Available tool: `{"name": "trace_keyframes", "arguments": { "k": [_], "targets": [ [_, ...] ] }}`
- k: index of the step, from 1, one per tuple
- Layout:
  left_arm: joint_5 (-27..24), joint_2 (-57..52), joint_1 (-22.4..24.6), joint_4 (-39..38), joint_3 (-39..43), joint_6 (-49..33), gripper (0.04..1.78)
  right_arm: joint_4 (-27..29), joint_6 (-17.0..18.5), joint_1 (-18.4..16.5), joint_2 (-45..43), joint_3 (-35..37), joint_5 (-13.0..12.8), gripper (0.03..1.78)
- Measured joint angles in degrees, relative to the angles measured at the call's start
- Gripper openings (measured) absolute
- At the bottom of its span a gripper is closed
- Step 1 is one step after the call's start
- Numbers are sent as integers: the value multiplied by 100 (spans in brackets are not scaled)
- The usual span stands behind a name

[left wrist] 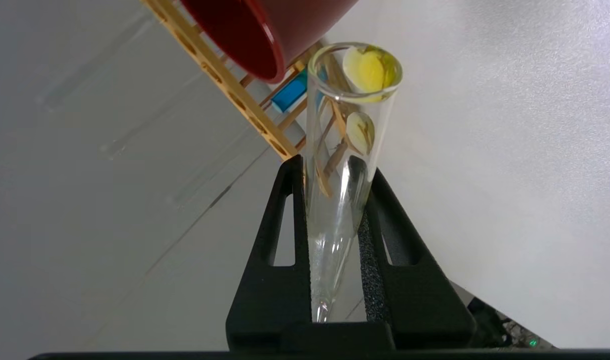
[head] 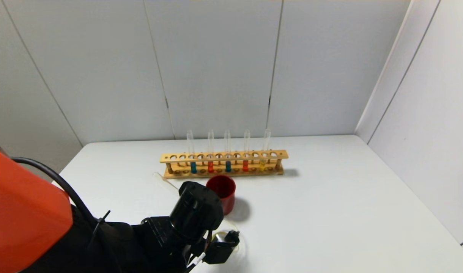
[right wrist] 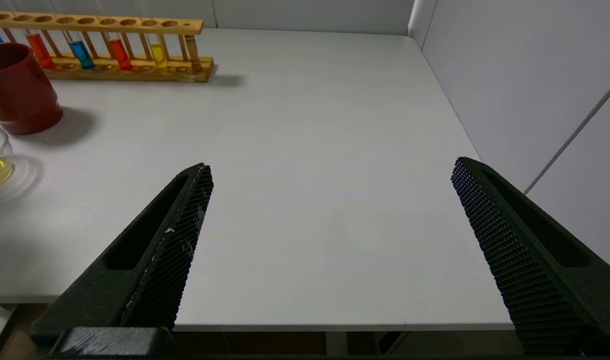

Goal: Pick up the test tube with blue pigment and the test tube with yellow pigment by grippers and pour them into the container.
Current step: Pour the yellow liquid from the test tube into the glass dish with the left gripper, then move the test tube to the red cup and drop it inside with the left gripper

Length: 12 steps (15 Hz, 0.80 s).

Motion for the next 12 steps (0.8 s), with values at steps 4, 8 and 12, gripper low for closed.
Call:
{"name": "trace_keyframes", "arguments": {
  "k": [4, 8, 12],
  "targets": [
    [-41, -669, -9, 18, 405, -1202, 33, 0, 0, 0, 0, 0, -2, 174],
    [-130, -1480, -77, 2, 976, -2832, 33, 0, 0, 0, 0, 0, -2, 174],
    [-265, -1816, -168, -168, 1031, -5392, 33, 0, 0, 0, 0, 0, -2, 174]
  ]
}}
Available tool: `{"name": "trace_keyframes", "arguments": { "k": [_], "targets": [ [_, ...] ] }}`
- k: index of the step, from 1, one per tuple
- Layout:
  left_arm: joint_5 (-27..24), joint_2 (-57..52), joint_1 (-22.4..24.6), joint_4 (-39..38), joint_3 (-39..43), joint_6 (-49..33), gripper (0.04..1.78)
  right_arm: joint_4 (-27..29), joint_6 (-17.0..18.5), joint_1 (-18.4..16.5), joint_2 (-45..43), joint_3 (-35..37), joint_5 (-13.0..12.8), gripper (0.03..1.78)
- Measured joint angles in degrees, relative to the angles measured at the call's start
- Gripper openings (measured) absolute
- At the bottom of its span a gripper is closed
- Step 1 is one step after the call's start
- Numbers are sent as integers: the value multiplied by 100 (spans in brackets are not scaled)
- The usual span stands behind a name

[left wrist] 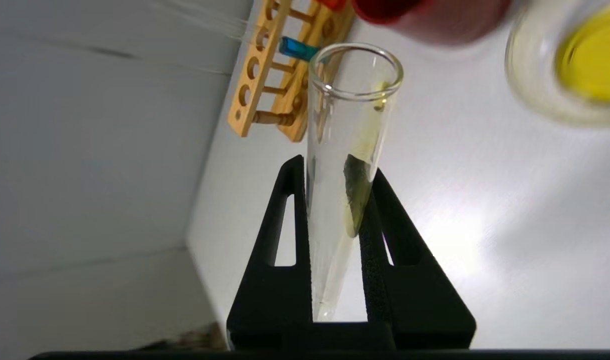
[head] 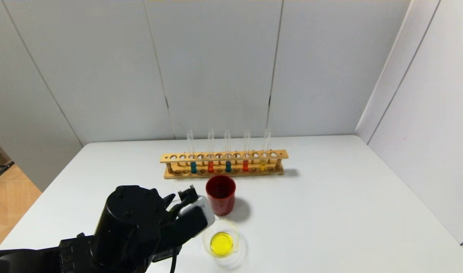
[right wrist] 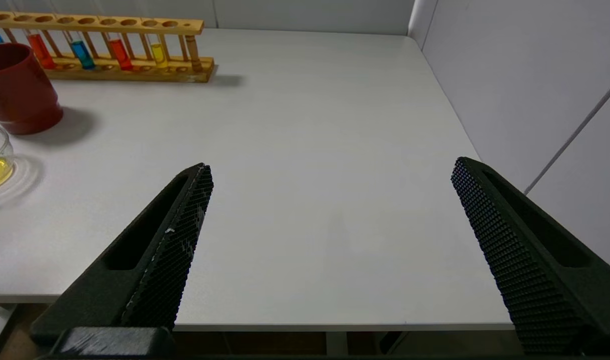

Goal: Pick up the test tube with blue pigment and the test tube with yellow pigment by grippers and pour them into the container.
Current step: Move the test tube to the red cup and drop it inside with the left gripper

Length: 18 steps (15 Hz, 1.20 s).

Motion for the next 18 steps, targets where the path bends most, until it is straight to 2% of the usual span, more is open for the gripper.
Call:
{"name": "trace_keyframes", "arguments": {
  "k": [4, 8, 11, 18],
  "targets": [
    [-163, -90, -13, -975, 20, -1698, 33, 0, 0, 0, 0, 0, 2, 174],
    [-99, 205, 232, -1428, -286, -2935, 33, 0, 0, 0, 0, 0, 0, 174],
    [-260, 621, 463, -1563, -741, -3187, 33, 0, 0, 0, 0, 0, 2, 174],
    [-394, 1616, 527, -1866, -2020, -3349, 33, 0, 0, 0, 0, 0, 0, 174]
  ]
}}
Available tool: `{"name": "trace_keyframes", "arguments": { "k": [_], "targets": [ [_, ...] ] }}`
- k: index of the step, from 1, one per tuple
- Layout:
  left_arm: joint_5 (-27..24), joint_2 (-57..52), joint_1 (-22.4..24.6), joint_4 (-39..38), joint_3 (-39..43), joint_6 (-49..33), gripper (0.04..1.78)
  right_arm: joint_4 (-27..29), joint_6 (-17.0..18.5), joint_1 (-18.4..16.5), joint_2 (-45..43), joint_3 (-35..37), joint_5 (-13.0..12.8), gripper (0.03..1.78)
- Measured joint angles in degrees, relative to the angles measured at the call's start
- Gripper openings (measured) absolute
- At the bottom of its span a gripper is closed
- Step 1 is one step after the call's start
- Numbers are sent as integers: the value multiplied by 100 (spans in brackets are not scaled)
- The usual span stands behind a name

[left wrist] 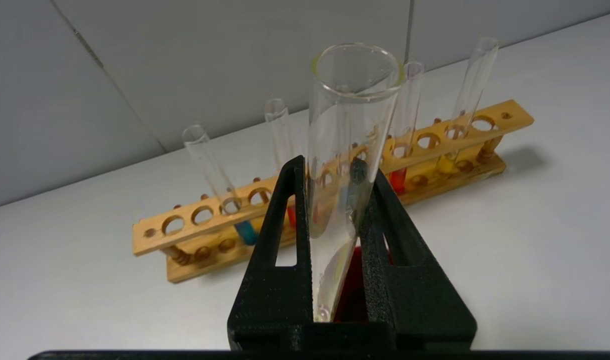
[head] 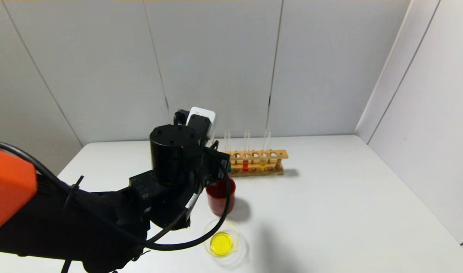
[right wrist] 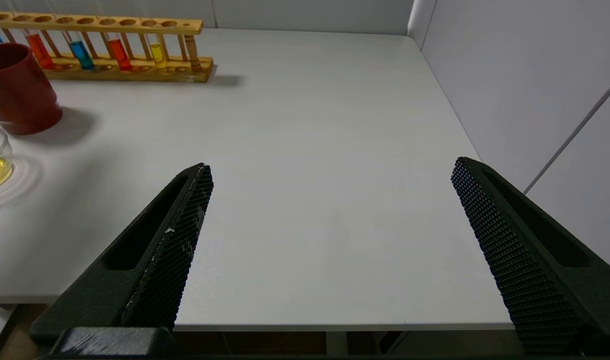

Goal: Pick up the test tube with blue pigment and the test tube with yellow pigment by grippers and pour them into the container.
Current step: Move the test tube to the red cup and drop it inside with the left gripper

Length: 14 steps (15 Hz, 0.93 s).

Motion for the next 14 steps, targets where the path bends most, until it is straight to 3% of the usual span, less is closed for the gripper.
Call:
{"name": "trace_keyframes", "arguments": {
  "k": [14],
  "targets": [
    [-255, 1069, -452, -61, -369, -48, 33, 0, 0, 0, 0, 0, 0, 174]
  ]
}}
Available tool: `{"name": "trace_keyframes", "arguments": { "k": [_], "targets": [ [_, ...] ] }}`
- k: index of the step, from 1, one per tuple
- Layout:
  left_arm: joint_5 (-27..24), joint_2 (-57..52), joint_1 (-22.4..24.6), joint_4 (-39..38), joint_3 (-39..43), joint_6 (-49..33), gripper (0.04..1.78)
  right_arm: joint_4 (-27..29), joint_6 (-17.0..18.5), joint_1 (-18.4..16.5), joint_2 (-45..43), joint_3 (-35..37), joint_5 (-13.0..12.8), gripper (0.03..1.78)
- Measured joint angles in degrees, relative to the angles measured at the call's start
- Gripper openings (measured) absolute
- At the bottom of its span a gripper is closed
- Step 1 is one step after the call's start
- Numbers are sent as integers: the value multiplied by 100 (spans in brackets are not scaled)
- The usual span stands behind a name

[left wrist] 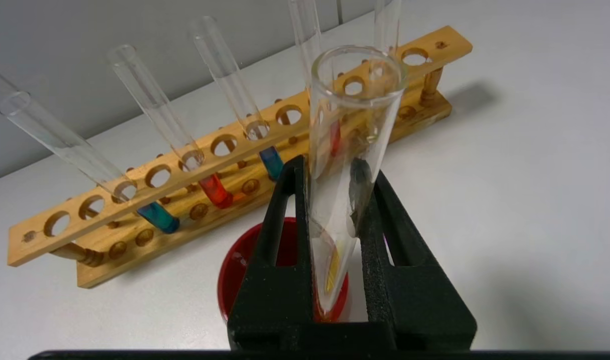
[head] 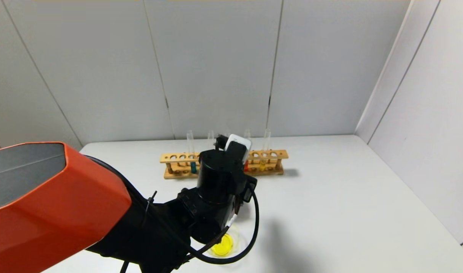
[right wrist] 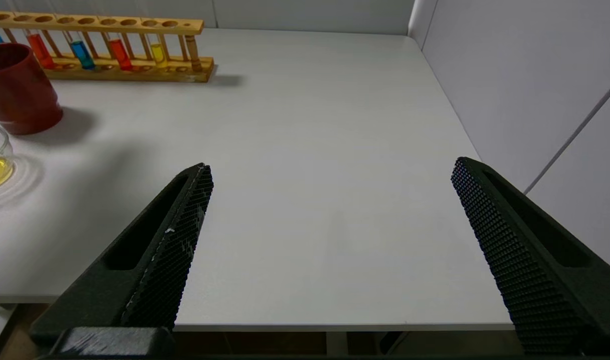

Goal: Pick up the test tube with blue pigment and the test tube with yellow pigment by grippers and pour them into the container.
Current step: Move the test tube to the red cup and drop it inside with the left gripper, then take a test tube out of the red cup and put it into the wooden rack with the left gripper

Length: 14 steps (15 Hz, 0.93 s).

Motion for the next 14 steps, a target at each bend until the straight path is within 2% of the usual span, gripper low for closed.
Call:
{"name": "trace_keyframes", "arguments": {
  "k": [5, 7, 9, 14],
  "targets": [
    [-112, 250, -33, 13, -65, -28, 34, 0, 0, 0, 0, 0, 2, 174],
    [-123, 306, -30, 4, -72, -28, 42, 0, 0, 0, 0, 0, 0, 174],
    [-123, 352, -41, -5, -72, -33, 61, 0, 0, 0, 0, 0, 2, 174],
    [-126, 319, 4, 6, -133, -22, 141, 0, -2, 0, 0, 0, 0, 174]
  ]
}}
